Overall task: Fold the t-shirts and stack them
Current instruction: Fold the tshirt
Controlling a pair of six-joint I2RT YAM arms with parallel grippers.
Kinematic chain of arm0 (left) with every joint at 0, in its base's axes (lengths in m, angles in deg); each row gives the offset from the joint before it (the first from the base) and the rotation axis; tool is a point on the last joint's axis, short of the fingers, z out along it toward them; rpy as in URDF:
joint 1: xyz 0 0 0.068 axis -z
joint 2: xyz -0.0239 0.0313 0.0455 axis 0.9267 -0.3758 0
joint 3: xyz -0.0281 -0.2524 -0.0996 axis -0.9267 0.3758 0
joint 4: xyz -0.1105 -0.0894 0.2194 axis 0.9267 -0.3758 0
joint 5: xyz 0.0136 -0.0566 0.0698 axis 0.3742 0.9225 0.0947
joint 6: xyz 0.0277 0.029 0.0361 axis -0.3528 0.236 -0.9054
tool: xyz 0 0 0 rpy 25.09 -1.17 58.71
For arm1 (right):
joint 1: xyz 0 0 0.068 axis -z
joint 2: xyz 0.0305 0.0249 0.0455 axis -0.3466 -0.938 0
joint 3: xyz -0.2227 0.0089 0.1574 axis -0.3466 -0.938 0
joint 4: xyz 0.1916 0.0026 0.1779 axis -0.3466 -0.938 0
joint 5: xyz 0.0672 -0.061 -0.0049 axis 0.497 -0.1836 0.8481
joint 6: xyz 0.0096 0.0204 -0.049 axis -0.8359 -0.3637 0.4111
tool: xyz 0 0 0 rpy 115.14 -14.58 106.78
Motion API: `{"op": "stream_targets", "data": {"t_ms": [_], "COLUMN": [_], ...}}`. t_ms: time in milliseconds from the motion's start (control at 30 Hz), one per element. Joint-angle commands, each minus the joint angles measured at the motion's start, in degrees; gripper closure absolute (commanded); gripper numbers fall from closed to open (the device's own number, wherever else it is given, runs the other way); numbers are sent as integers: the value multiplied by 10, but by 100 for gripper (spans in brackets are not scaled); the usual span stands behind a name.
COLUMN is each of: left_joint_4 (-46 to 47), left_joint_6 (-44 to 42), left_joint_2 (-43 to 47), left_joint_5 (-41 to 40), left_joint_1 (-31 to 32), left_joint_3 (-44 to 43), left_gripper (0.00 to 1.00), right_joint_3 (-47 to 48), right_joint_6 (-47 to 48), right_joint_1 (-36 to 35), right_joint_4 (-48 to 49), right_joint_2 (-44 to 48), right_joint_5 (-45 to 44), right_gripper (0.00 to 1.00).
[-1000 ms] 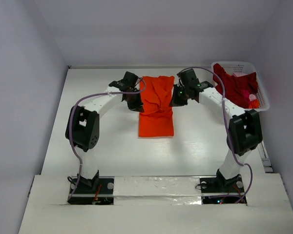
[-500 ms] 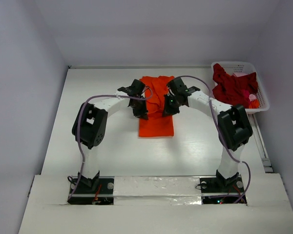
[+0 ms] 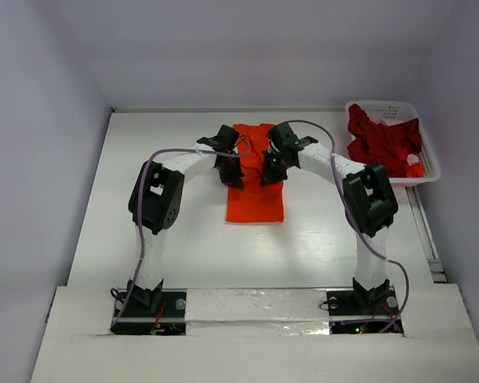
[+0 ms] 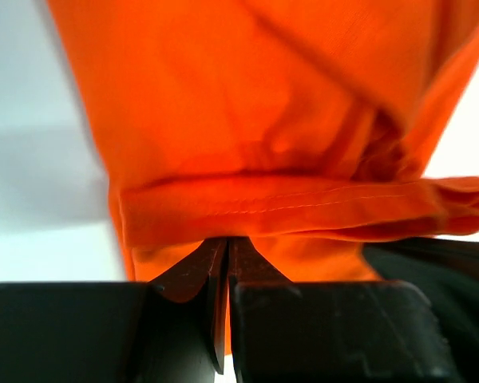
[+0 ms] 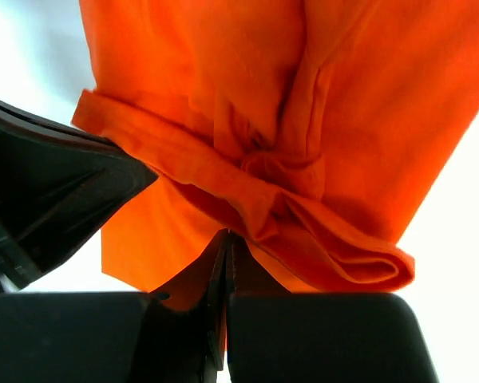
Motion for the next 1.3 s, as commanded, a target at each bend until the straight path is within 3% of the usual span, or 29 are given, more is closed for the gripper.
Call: {"op": "stream_targets", "data": {"t_ms": [0, 400, 667, 833, 933, 967, 1033, 1067, 1133, 1167, 1267], "left_joint_4": [-10, -20, -42, -34, 12, 19, 20, 20, 29, 40, 94], "left_joint_6": [-4, -9, -1, 8, 15, 15, 17, 19, 29, 32, 58], "left_joint_2": [-5, -36, -78, -95, -96, -104, -142, -155, -186, -193, -209], "left_joint_5": [-9, -16, -28, -13, -4, -3, 6, 13, 17, 20, 46], "left_joint_1": [-7, -34, -100, -158, -169, -174, -174, -174, -180, -180, -191], "left_joint_3": [-42, -79, -216, -286, -303, -324, -356, -388, -409, -413, -407], "left_gripper": [100, 100, 100, 100, 100, 100, 99, 94, 80, 66, 54], "right_joint_3": [47, 147, 216, 254, 284, 301, 348, 397, 444, 489, 542], "right_joint_6": [16, 15, 28, 62, 69, 70, 64, 49, 22, 12, -38], "right_joint_1": [2, 41, 133, 145, 145, 150, 158, 168, 176, 183, 207], "right_joint_4": [-7, -32, -60, -74, -60, -65, -78, -85, -87, -84, -62], "right_joint_2": [-18, -95, -88, -82, -82, -98, -124, -153, -180, -193, -245], "right_joint_5": [-6, -10, -6, -1, -8, -14, -6, 2, 36, 47, 98], "right_gripper": [100, 100, 100, 100, 74, 58, 45, 28, 14, 5, 0]}}
